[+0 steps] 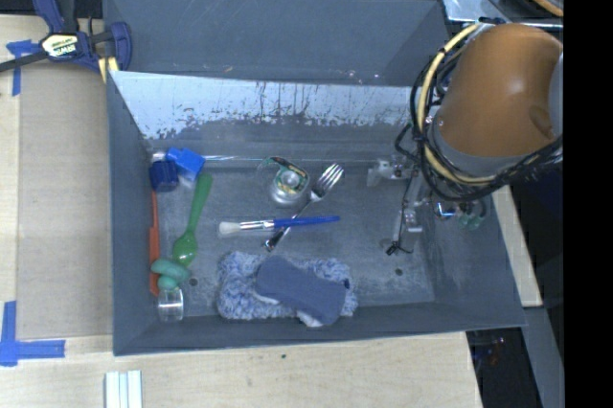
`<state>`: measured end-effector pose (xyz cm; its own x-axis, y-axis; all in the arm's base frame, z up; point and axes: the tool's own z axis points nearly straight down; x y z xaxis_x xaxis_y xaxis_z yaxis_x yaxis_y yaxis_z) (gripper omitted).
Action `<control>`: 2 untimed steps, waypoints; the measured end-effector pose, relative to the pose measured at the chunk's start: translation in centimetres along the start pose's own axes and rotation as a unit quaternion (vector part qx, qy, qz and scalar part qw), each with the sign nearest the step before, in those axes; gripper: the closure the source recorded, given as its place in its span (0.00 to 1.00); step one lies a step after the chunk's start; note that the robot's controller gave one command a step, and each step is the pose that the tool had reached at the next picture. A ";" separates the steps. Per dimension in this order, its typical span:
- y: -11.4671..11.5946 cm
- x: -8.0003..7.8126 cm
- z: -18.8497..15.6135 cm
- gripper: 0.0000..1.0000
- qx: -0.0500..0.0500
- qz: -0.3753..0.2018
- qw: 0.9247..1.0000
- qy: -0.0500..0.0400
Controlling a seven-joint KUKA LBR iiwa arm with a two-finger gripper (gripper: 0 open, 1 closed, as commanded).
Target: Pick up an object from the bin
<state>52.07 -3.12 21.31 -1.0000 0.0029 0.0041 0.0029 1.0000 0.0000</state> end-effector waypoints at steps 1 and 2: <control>0.0 -0.2 -0.4 0.00 0.000 -0.001 1.000 -0.004; 7.8 -4.5 13.6 0.00 0.000 -0.019 1.000 -0.006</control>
Offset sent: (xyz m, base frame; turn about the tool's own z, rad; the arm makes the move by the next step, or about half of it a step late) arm 0.0439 0.0803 -0.1431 -0.0388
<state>56.56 4.62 7.71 -0.9994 -0.0347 -0.0087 -0.0347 0.9994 0.0001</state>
